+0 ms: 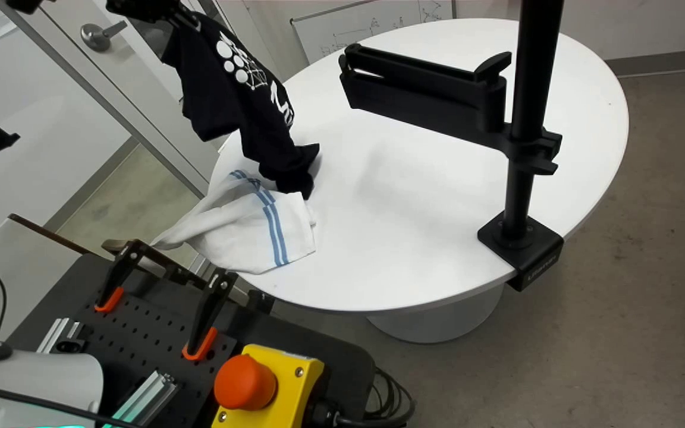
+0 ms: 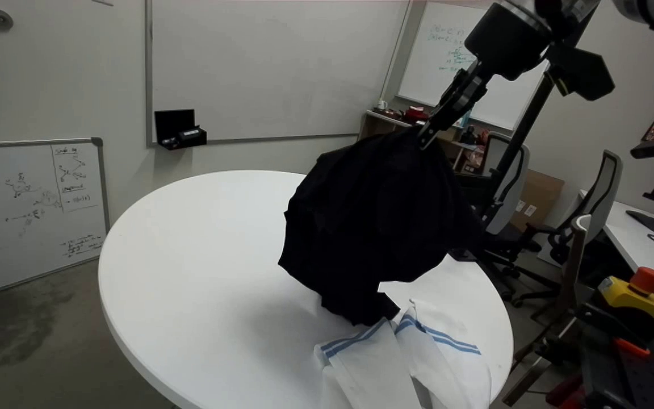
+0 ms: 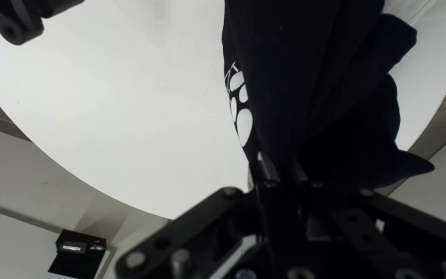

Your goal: Hang the black t-shirt on the black frame

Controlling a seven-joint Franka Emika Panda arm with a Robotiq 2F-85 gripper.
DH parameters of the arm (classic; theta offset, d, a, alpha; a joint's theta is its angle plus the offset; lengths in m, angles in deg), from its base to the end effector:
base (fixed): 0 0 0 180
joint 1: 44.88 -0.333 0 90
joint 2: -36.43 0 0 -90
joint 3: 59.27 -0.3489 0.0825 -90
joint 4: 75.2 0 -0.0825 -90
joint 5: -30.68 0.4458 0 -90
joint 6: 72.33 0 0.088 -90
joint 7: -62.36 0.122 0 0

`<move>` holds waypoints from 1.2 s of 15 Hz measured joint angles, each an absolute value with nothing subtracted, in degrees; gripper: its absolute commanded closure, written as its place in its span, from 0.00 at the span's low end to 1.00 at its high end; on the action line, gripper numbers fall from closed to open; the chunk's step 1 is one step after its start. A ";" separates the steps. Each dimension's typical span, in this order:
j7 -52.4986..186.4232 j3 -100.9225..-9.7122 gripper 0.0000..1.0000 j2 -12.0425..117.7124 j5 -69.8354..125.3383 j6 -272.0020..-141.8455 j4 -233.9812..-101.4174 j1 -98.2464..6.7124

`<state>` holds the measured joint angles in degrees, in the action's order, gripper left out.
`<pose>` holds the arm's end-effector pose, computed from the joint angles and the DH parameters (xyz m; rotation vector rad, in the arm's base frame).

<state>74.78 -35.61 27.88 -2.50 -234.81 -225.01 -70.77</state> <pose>0.4912 0.0488 0.3030 2.8833 0.4913 0.5685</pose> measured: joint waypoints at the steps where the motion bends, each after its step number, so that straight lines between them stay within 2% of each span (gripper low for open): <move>1: 74.77 -35.60 0.98 27.15 -2.50 -234.42 -225.16 -70.26; 5: 73.85 -47.65 0.98 24.30 0.61 -234.08 -226.37 -55.92; 8: 72.07 -52.33 0.98 21.39 3.79 -234.08 -228.26 -49.37; 14: 67.96 -55.05 0.98 14.63 9.20 -234.08 -232.73 -43.21; 18: 67.88 -53.13 0.98 11.83 9.14 -233.02 -232.87 -41.91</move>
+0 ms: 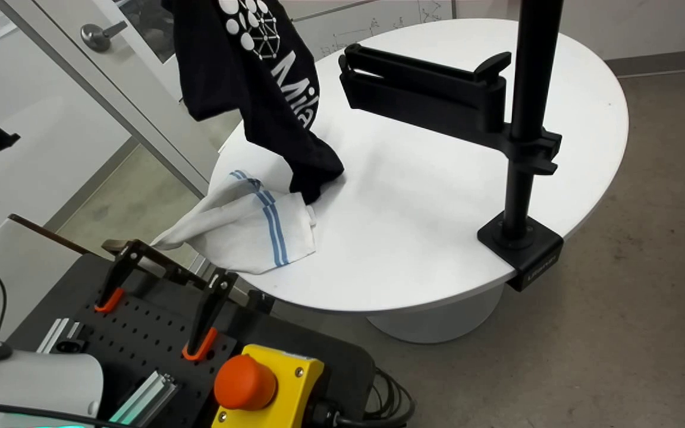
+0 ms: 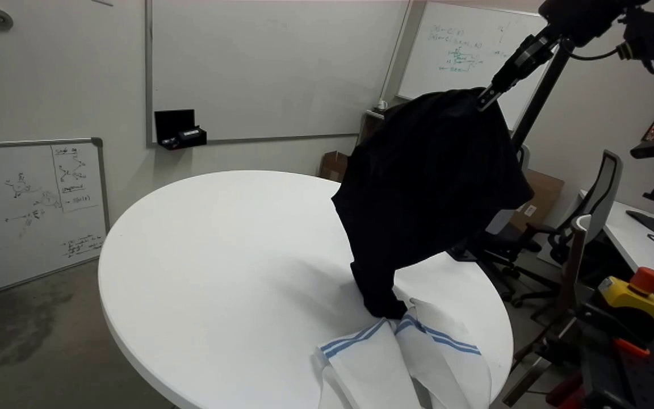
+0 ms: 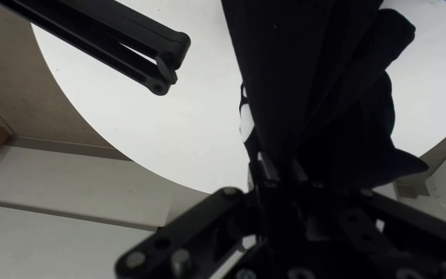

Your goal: Hang the black t-shirt on the black frame

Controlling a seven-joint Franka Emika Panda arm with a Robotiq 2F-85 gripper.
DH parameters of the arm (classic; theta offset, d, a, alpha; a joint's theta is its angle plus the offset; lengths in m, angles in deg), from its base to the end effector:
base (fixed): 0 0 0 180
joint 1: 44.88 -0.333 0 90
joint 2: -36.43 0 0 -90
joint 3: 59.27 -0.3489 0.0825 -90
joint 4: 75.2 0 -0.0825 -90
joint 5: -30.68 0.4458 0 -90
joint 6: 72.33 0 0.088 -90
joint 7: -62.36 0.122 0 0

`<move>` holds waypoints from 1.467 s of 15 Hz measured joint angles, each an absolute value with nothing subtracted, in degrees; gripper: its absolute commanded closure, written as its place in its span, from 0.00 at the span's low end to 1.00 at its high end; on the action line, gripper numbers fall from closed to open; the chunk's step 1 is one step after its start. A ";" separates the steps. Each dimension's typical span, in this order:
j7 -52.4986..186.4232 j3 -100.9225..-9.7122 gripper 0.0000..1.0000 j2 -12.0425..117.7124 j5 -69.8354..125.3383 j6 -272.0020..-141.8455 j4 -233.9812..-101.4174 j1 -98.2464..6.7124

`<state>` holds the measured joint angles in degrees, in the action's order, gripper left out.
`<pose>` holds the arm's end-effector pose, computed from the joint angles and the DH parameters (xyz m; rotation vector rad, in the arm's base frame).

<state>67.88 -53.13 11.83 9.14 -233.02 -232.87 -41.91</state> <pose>0.4415 -0.0522 0.3706 2.8824 0.0985 0.6990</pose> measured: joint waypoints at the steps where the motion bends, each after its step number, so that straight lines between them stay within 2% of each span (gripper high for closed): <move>1: 67.89 -52.73 0.98 11.26 9.04 -232.59 -232.86 -41.38; 15: 67.85 -46.63 0.98 3.45 5.82 -225.16 -232.79 -35.50; 22: 67.72 -48.75 0.98 2.62 2.84 -224.94 -232.80 -27.35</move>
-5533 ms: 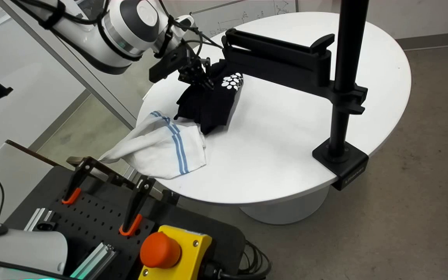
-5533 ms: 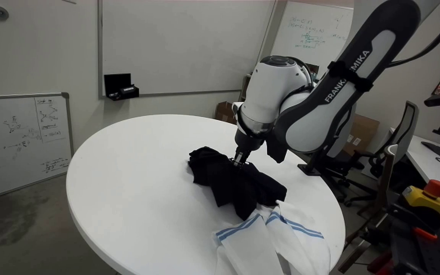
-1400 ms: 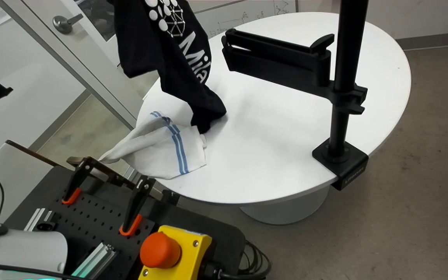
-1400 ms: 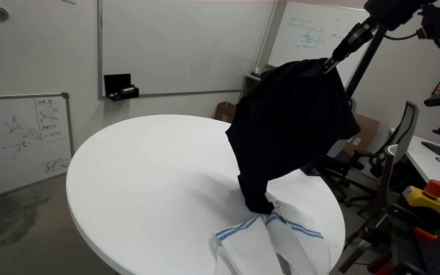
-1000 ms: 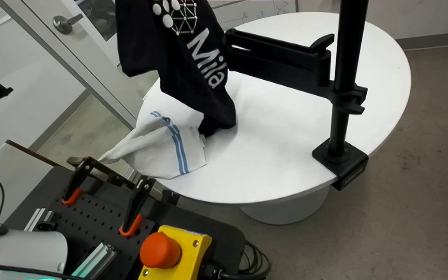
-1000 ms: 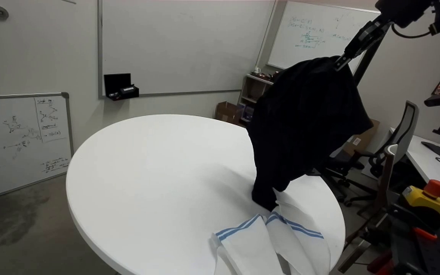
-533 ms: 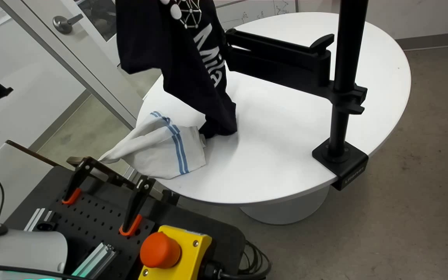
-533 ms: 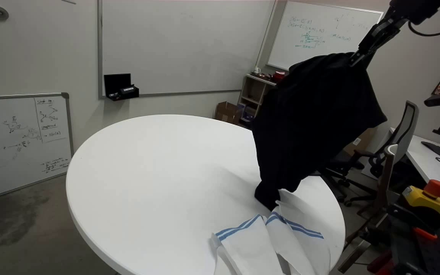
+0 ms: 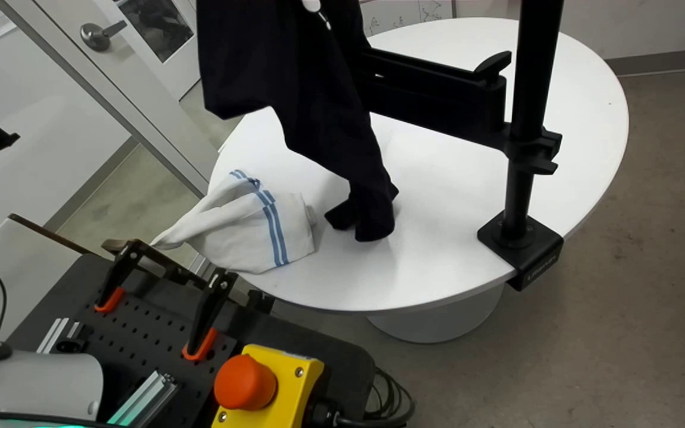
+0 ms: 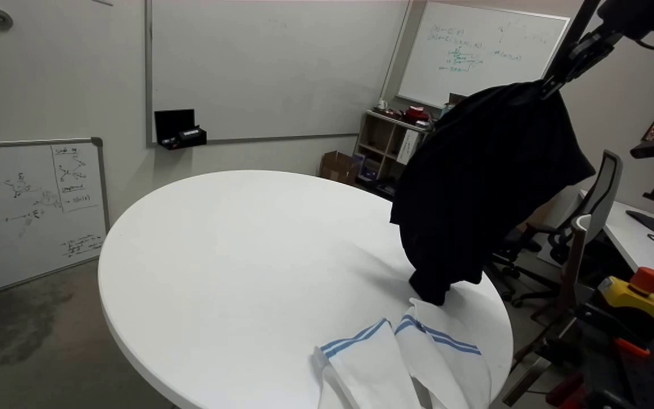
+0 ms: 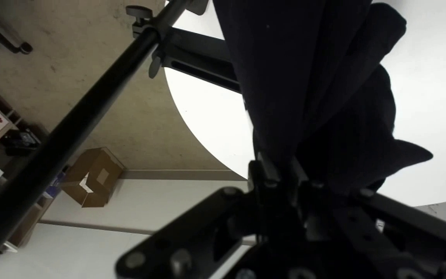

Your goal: Hang the black t-shirt on the black frame

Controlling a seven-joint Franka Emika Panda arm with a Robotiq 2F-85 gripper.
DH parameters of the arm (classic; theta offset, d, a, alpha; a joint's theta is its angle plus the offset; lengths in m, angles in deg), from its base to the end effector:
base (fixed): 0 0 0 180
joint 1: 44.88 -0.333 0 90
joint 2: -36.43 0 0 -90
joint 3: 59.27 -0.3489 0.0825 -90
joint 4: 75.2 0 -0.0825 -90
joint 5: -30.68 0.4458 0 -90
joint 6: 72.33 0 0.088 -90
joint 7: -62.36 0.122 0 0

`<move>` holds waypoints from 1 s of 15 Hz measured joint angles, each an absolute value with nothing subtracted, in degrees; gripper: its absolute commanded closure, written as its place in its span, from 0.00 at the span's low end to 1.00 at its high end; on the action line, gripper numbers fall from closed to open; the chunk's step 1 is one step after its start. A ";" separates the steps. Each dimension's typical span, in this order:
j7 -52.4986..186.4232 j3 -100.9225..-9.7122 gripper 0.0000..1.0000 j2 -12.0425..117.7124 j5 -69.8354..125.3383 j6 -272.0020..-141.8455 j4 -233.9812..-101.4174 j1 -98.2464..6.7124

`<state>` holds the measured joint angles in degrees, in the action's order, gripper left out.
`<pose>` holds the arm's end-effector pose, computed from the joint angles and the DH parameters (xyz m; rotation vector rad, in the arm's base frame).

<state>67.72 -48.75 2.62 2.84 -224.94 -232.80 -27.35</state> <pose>0.3825 -0.1875 0.4201 2.7445 -0.2789 0.6371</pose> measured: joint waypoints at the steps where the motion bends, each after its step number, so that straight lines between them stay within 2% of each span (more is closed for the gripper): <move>1: 67.72 -49.58 0.98 2.62 2.84 -224.94 -232.78 -26.08; 8: 67.99 -53.32 0.98 5.30 2.84 -224.95 -229.29 -20.65; 15: 72.62 -56.47 0.98 17.07 1.28 -224.77 -218.57 -18.96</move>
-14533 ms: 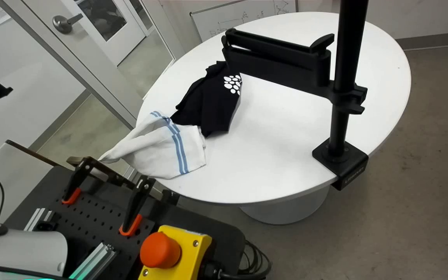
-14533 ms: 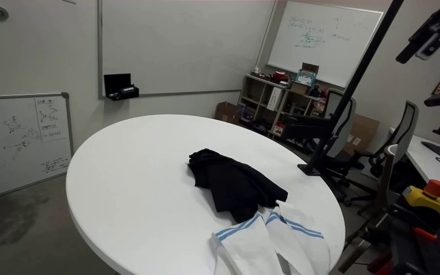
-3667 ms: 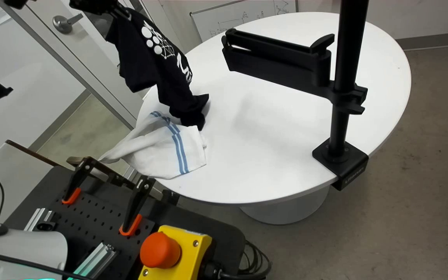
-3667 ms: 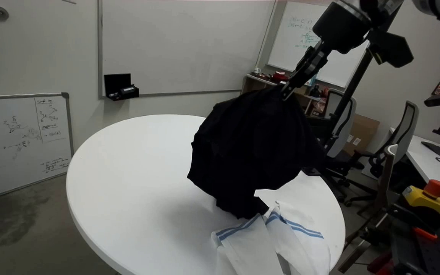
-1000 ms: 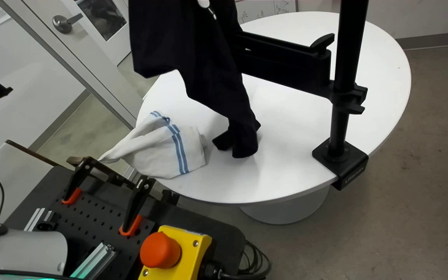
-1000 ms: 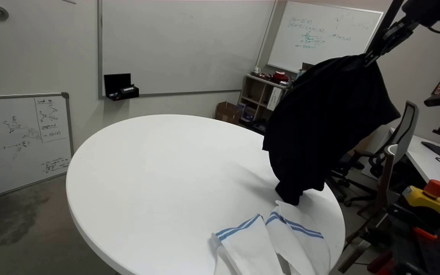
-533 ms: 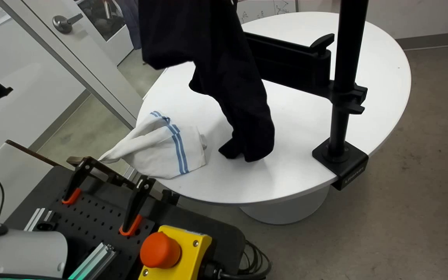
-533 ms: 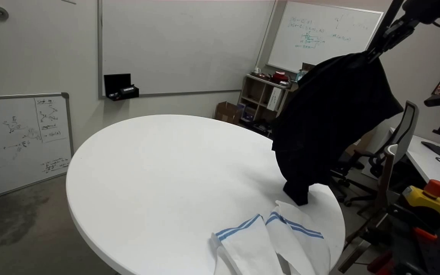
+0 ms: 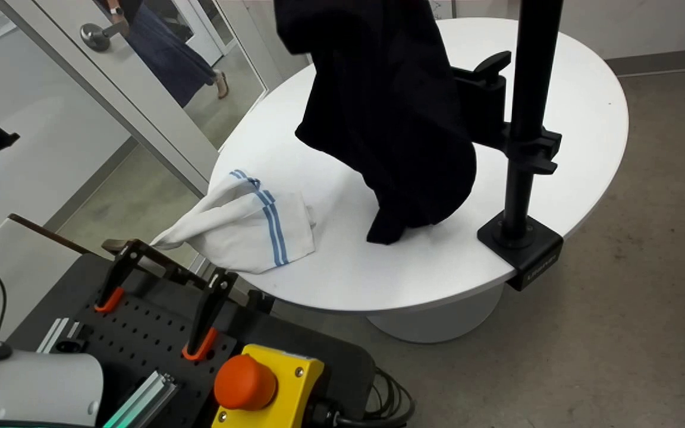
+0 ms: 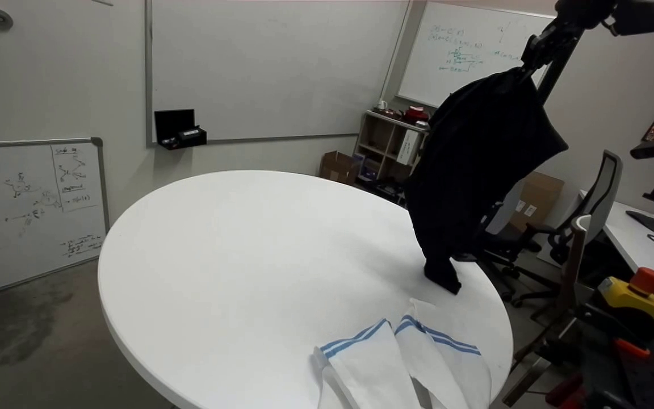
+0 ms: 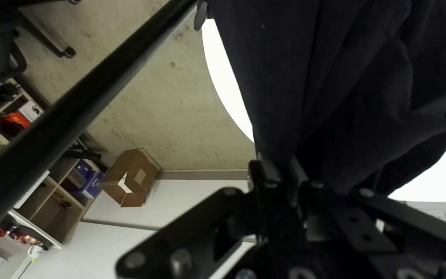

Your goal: Hang the black t-shirt on the black frame

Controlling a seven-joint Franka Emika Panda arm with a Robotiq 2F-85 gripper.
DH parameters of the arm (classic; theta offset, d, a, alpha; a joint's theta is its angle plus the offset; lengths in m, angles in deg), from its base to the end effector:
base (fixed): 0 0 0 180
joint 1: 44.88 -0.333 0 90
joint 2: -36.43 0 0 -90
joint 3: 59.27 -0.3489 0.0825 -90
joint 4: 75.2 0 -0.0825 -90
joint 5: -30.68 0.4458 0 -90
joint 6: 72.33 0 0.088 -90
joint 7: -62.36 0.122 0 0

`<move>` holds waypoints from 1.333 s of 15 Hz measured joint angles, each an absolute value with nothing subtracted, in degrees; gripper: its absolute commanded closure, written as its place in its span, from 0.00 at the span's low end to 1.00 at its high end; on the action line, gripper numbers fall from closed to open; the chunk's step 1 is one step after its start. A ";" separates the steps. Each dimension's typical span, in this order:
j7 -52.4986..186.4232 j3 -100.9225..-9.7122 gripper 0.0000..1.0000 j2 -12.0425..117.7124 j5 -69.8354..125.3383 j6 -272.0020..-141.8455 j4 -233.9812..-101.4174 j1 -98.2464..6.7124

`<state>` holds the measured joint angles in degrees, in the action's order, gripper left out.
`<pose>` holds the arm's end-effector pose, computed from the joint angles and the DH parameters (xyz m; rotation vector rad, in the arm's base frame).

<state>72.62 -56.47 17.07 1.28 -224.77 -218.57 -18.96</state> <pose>0.4538 -0.2369 0.4408 2.6535 -0.3790 0.5883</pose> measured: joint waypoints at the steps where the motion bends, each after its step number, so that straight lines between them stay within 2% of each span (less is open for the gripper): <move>1: 74.09 -56.96 0.98 19.10 0.49 -224.49 -216.63 -18.97; 8: 85.67 -57.69 0.98 33.32 -5.97 -217.49 -201.24 -23.02; 17: 91.23 -51.37 0.98 52.02 -7.07 -205.92 -179.85 -33.24; 18: 91.23 -50.79 0.67 53.70 -6.93 -205.15 -178.03 -33.99; 19: 91.23 -50.29 0.66 55.23 -6.78 -204.48 -176.42 -34.65; 20: 91.23 -49.81 0.59 56.65 -6.65 -203.93 -174.97 -35.21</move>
<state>91.23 -49.81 56.65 -6.65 -203.93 -174.97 -35.21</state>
